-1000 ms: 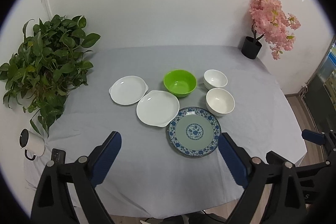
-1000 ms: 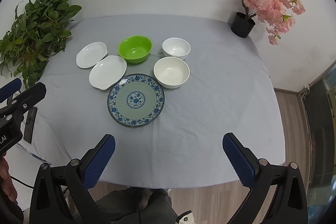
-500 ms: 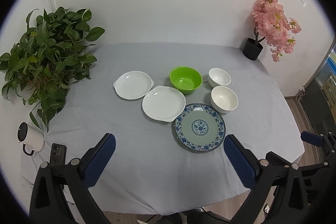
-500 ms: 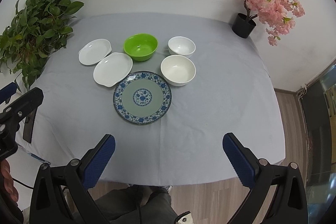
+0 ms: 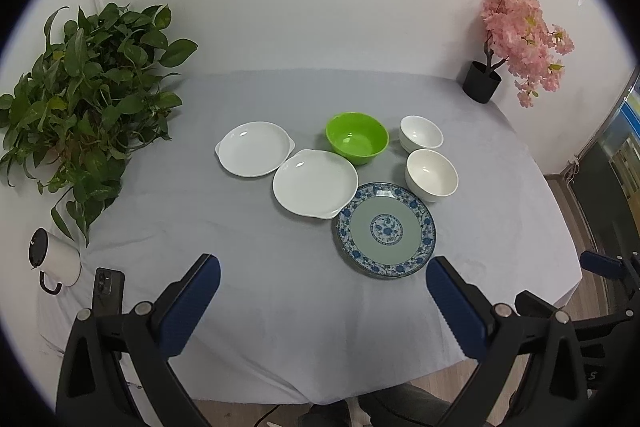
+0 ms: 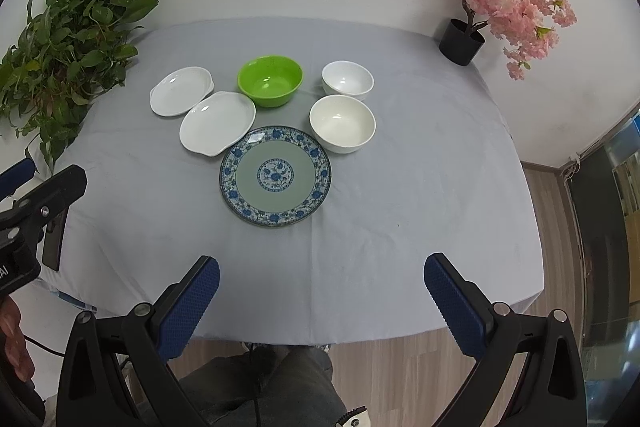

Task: Organize plates and bowls
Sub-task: 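Close the right gripper on the blue-and-white plate rim while the left gripper grips it too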

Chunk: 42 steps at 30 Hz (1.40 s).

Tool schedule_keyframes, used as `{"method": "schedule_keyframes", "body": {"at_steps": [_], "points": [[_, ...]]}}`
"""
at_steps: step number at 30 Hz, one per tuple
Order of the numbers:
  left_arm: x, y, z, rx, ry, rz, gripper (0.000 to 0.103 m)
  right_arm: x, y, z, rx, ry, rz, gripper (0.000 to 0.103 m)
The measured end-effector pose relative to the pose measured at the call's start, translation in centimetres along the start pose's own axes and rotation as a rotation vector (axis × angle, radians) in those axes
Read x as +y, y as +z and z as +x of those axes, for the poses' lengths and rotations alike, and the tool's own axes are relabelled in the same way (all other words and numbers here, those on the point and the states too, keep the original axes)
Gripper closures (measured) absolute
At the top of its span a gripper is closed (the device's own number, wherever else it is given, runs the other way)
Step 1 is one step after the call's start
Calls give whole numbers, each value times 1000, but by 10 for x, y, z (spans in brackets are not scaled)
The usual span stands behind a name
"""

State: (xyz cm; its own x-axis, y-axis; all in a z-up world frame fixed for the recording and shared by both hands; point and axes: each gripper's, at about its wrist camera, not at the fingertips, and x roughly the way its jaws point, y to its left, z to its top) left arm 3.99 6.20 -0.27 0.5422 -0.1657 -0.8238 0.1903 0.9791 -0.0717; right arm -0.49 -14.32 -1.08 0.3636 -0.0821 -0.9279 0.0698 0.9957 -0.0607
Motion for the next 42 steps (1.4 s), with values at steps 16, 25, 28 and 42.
{"method": "schedule_keyframes", "body": {"at_steps": [16, 25, 28, 42], "points": [[-12, 28, 56, 83, 18, -60, 1, -34, 49, 57, -16, 148, -42, 0], [-5, 28, 154, 225, -126, -226, 1, -94, 91, 152, -17, 301, -15, 0], [-2, 15, 199, 285, -178, -278, 1, -103, 98, 189, -8, 356, 8, 1], [9, -21, 274, 339, -228, -468, 10, -66, 90, 300, 42, 488, -44, 16]]}}
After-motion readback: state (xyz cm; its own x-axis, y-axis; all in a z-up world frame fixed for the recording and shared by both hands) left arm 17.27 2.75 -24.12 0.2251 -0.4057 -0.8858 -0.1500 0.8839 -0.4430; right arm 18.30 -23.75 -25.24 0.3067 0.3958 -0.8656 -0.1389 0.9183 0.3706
